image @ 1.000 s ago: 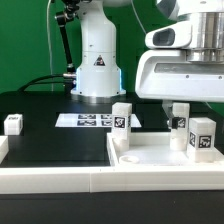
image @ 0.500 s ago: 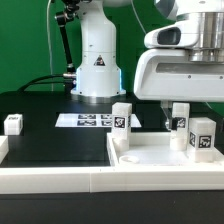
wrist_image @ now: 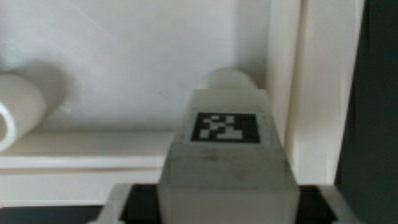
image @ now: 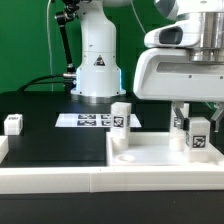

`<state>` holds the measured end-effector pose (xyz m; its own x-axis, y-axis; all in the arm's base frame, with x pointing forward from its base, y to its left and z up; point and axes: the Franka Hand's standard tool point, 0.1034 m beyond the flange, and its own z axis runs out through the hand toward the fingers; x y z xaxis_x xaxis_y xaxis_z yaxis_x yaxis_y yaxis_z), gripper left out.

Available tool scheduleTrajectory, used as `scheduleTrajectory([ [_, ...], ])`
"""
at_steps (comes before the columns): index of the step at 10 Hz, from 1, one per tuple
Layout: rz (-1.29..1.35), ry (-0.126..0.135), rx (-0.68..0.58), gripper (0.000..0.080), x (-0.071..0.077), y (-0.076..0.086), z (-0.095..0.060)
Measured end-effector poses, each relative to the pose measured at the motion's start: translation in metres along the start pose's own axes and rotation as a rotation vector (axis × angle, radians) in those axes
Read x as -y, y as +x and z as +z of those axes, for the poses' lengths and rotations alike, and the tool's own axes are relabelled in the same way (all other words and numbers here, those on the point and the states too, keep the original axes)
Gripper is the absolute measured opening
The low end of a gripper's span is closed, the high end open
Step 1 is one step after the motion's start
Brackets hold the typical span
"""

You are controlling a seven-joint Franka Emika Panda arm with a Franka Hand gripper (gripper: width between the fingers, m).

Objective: Assemble square table

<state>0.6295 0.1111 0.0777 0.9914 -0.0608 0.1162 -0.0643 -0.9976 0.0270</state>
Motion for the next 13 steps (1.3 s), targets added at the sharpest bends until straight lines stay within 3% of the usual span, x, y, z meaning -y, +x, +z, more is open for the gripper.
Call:
scheduleTrajectory([
  [6, 0.425, 0.003, -0.003, 0.029, -0.0013, -0.0001, 0.0004],
  [11, 0.868, 0.042, -0.013, 0.029, -0.0068, -0.0018, 0.0007],
  [13, 1.022, 0.042, -0.007, 0.029, -0.0062, -0.0031, 0.0006],
])
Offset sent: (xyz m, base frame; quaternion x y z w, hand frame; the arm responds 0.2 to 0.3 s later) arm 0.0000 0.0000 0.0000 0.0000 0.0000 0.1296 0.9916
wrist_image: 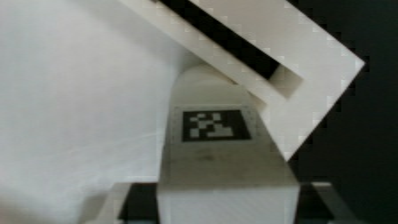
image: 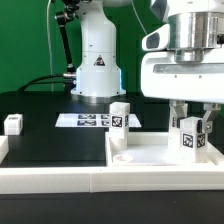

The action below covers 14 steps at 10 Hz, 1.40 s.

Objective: Assemble square table

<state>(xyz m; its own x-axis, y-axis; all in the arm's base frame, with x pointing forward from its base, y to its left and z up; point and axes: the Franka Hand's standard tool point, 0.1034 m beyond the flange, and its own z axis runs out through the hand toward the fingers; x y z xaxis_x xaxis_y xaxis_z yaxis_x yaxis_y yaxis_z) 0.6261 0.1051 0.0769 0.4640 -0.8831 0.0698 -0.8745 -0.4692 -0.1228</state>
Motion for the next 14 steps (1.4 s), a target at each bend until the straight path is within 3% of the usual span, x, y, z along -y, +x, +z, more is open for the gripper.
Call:
scheduleTrajectory([
  [7, 0.599, -0.019, 0.018, 0.0291, 0.0003, -0.0063, 0.0002],
  [9, 0.623, -0.028, 0.023, 0.0291, 0.0013, -0.0073, 0.0003],
  [11, 0.574, -0.029, 0.024, 0.0542, 0.0009, -0.0074, 0.001],
  [12, 0.547, -0.026, 0.023, 0.0542, 0.0012, -0.0065, 0.0009],
  [13, 0.456, -0.01, 0.019, 0.0627, 0.0027, -0.0026, -0.0001],
  [14, 0.36, 0.001, 0.013, 0.0645, 0.0032, -0.0009, 0.0001],
])
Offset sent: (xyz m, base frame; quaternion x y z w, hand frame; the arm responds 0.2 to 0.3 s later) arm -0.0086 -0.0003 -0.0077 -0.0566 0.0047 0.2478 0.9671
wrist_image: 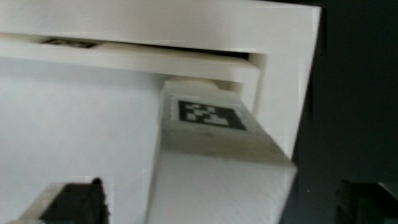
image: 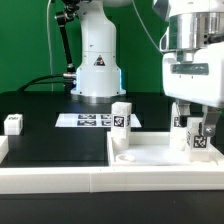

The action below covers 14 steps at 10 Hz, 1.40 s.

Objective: Assemble square table

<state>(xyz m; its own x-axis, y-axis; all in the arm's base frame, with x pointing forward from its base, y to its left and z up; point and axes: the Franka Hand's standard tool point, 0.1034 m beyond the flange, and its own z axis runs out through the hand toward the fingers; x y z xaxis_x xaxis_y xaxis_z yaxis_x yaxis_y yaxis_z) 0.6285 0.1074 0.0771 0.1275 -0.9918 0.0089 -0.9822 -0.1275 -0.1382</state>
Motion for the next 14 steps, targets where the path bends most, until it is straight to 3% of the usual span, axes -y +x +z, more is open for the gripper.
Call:
scheduleTrajectory([
  [6, -0.498, 0.003, -0.005, 0.0649, 0.001, -0.001, 0.0],
  [9, -0.704, 0.0, -0.007, 0.0649, 0.0, -0.01, 0.001],
  [14, -1.049, 0.004, -0.016, 0.0649, 0.003, -0.012, -0.006],
])
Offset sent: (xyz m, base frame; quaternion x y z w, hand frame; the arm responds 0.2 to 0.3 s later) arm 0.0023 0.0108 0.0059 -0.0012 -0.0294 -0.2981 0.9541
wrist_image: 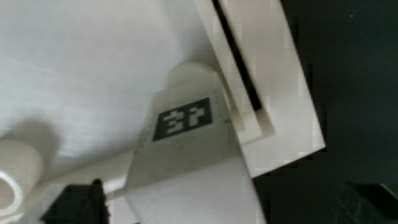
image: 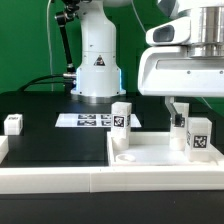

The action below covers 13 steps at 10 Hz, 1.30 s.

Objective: Assemble square table

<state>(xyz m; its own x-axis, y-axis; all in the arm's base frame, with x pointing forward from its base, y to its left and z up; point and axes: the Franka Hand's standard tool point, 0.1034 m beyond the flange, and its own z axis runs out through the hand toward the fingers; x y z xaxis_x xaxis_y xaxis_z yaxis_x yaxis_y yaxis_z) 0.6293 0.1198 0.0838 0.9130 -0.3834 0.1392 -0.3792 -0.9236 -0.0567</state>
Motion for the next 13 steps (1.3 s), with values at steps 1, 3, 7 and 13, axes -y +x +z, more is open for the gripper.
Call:
scheduleTrajectory([
  [1, -0.069, -0.004, -0.001, 0.0649, 0.0002, -0.0005, 0.0004],
  [3, -0.204, -0.013, -0.003, 0.0649, -0.0013, 0.0002, 0.0006],
  [7, -0.324, -0.023, -0.004, 0.0618, -0.0048, 0.0025, 0.0009],
  [13, -0.112, -0.026, -0.006, 0.0288, -0.0084, 0.0042, 0.0013],
])
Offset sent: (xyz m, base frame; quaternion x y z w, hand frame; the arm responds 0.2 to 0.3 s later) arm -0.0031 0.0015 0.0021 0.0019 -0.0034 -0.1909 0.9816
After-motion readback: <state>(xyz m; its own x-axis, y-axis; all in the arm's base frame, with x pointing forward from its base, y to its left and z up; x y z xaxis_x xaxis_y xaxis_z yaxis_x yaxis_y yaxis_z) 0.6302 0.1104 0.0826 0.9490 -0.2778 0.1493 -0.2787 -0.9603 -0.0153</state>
